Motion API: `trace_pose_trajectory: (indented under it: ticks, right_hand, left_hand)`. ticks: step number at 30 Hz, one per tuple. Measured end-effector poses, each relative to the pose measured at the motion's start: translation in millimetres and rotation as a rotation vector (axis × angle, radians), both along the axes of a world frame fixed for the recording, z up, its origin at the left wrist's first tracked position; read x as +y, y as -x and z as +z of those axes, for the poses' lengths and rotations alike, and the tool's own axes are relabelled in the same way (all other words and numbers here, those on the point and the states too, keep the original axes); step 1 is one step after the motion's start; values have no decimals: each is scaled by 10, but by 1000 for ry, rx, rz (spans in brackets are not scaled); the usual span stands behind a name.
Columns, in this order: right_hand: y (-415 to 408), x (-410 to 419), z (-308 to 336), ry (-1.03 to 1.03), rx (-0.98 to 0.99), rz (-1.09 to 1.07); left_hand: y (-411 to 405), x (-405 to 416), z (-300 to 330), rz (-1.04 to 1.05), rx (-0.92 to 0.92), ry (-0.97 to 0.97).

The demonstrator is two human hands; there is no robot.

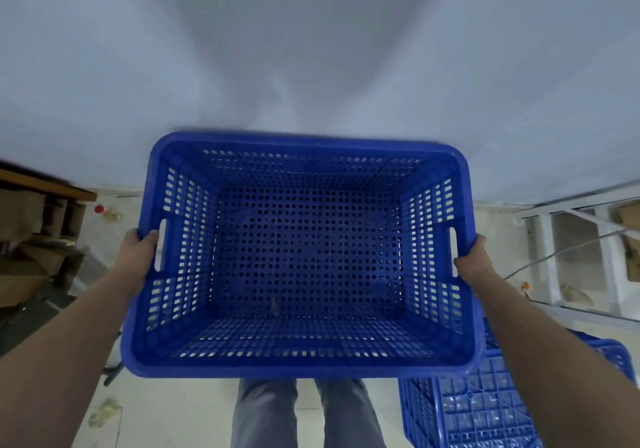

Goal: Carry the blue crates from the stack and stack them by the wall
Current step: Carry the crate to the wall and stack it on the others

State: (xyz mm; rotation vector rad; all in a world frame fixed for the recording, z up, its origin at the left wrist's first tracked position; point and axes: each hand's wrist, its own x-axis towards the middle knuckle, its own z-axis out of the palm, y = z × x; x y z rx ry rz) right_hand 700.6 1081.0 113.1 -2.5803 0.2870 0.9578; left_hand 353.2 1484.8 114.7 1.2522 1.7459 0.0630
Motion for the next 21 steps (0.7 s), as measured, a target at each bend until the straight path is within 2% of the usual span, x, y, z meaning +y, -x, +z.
trace_pose_trajectory:
  ticks: [2, 4, 8, 10, 13, 15, 18, 21]
  right_hand:
    - [138, 5, 1, 50, -60, 17]
    - [353, 24, 62, 147, -63, 45]
    - [855, -65, 412, 318, 38, 265]
    - [959, -108, 579, 362, 107, 373]
    - [913, -1, 881, 322, 132, 446]
    - [912, 175, 1270, 242, 83, 509]
    - [1008, 324, 1912, 59, -61, 439]
    - [1175, 221, 2433, 60, -145, 420]
  left_hand:
    - [73, -96, 20, -150, 32, -86]
    - [200, -206, 52, -322, 142, -108]
    - [393, -558, 367, -738, 451, -89]
    - [340, -639, 633, -945, 509, -122]
    - [79, -714, 1145, -1123, 407, -182]
    - [-139, -802, 1512, -1108, 275, -204]
    - [-376, -966, 1997, -1090, 125, -280]
    - [-593, -1190, 2375, -1301, 107, -340]
